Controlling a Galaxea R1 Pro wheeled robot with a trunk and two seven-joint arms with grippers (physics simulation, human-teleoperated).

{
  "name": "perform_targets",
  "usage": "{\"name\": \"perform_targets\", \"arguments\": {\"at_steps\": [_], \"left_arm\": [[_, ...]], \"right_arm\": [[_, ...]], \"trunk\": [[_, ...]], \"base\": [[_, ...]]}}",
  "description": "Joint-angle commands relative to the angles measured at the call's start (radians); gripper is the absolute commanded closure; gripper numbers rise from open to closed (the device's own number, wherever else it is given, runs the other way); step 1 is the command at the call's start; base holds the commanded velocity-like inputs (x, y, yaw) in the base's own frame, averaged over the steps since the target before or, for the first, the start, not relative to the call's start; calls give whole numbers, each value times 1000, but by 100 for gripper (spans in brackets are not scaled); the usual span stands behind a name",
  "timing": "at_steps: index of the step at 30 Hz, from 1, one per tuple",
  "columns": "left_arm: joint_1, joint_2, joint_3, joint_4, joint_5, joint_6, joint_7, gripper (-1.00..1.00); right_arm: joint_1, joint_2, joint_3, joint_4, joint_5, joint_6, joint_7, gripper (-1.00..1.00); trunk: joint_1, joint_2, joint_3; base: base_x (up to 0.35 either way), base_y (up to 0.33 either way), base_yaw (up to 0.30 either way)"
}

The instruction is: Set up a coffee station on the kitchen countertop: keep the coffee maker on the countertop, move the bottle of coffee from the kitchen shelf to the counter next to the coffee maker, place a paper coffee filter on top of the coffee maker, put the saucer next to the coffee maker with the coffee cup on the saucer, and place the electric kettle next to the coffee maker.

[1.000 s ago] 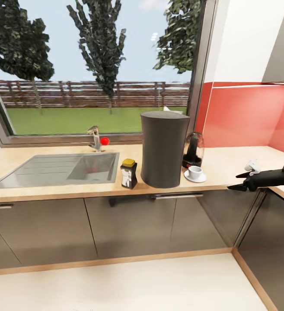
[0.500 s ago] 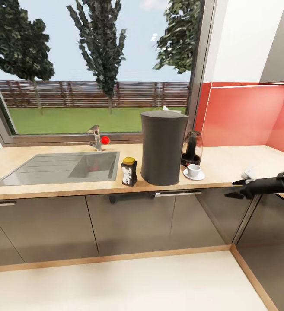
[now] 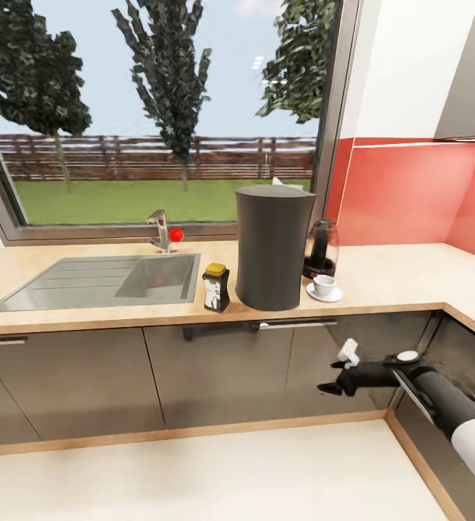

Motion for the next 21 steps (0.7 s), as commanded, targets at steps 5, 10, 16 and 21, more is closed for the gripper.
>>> {"name": "perform_targets", "arguments": {"at_steps": [5, 10, 16, 21], "left_arm": [[0, 0, 2, 0, 8, 1, -5, -100], [0, 0, 0, 0, 8, 1, -3, -100], [0, -5, -6, 1, 8, 1, -4, -100], [0, -6, -7, 1, 8, 1, -4, -100]], "right_arm": [[83, 56, 2, 134, 1, -67, -68, -100], [126, 147, 2, 702, 4, -399, -116, -100], [334, 187, 1, 801, -3, -448, -461, -100], [371, 193, 1, 805, 1, -450, -512, -100]], "trunk": [[0, -1, -1], [0, -1, -1], [0, -1, -1], [0, -1, -1]], "base": [[0, 0, 0], [0, 0, 0], [0, 0, 0], [0, 0, 0]]}}
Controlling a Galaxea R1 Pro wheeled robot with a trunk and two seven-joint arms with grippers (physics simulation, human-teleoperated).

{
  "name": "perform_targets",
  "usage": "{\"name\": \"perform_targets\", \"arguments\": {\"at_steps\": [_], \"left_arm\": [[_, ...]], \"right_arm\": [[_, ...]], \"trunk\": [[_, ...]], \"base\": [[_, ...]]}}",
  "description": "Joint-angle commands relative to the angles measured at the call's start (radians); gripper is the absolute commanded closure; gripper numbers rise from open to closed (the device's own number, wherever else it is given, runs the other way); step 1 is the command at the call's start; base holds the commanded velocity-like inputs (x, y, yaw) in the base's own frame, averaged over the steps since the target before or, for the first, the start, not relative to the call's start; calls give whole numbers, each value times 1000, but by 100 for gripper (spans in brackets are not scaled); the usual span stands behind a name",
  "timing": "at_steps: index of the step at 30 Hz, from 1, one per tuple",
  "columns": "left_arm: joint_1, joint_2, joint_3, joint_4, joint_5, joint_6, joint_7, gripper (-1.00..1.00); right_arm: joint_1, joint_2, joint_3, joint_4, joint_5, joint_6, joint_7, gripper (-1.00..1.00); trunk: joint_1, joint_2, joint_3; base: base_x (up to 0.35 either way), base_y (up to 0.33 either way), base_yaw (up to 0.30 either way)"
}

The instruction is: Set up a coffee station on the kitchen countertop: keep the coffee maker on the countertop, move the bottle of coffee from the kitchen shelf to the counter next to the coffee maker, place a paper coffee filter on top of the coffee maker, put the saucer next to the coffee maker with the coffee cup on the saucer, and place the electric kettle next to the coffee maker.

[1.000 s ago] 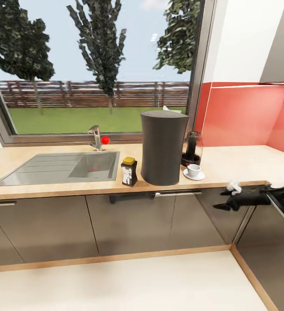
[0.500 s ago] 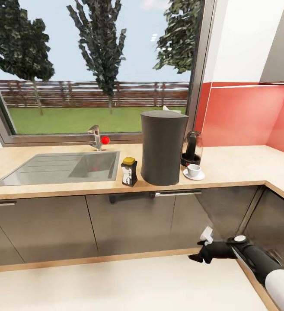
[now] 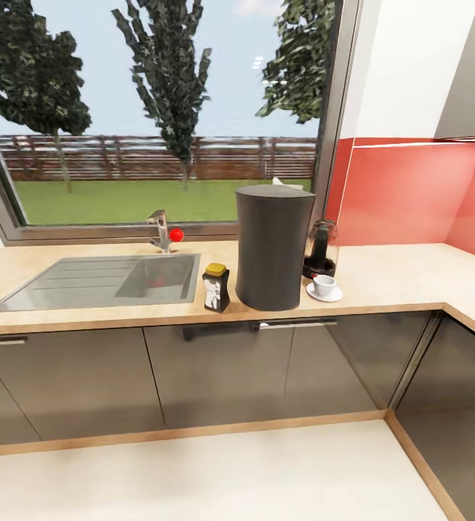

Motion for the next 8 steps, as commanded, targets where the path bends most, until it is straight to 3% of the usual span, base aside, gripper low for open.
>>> {"name": "perform_targets", "arguments": {"at_steps": [1, 8], "left_arm": [[0, 0, 1, 0, 8, 1, -5, -100], [0, 0, 4, 0, 8, 1, -5, -100]], "right_arm": [[2, 1, 4, 4, 1, -9, -2, -100], [4, 1, 4, 4, 1, -9, -6, -100]], "trunk": [[0, -1, -1], [0, -1, -1]], "base": [[0, 0, 0], [0, 0, 0]]}}
